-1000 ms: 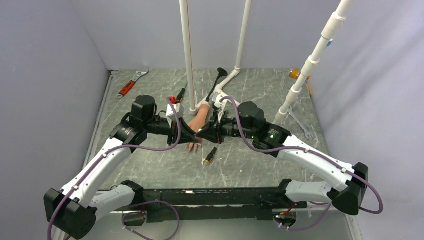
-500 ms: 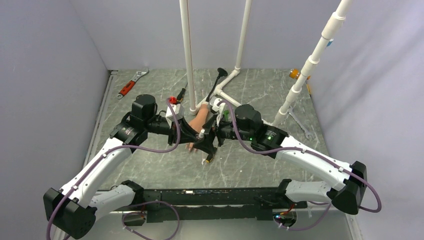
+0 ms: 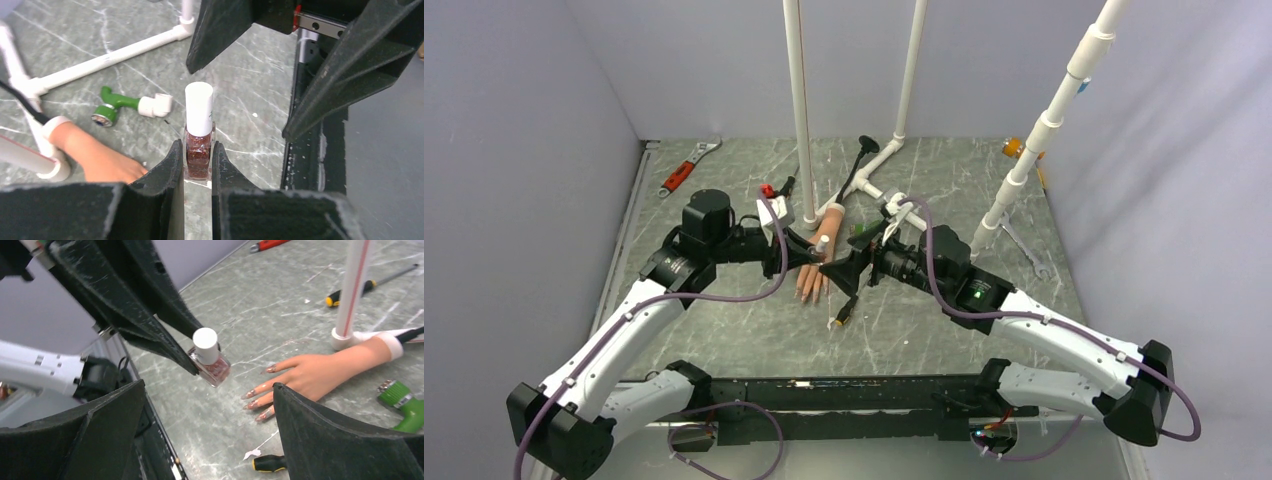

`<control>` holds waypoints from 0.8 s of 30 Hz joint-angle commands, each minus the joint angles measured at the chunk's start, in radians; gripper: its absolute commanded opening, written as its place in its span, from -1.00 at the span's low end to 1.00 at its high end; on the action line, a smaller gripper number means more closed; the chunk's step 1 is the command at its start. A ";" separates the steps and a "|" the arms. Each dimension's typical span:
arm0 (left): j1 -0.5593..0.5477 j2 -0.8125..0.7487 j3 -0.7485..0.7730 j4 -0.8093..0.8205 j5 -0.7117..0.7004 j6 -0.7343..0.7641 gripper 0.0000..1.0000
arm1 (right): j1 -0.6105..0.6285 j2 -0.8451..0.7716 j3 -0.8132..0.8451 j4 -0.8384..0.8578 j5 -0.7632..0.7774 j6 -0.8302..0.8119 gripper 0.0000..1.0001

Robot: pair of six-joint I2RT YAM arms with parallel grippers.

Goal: Paint the nails
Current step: Unscrew the nail polish bottle.

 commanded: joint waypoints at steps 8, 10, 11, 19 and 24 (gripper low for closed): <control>-0.002 -0.037 0.010 0.072 -0.176 -0.034 -1.00 | 0.001 0.029 0.093 0.126 0.229 0.122 0.89; -0.003 -0.040 0.007 0.075 -0.198 -0.041 -1.00 | 0.010 0.053 0.118 0.121 0.269 0.132 0.78; -0.002 -0.042 0.006 0.079 -0.206 -0.044 -1.00 | 0.019 0.071 0.129 0.112 0.297 0.134 0.69; -0.002 -0.032 0.008 0.086 -0.253 -0.067 -1.00 | 0.078 0.175 0.242 0.040 0.426 0.140 0.26; -0.003 -0.034 0.006 0.087 -0.259 -0.067 -1.00 | 0.093 0.219 0.279 0.010 0.469 0.159 0.17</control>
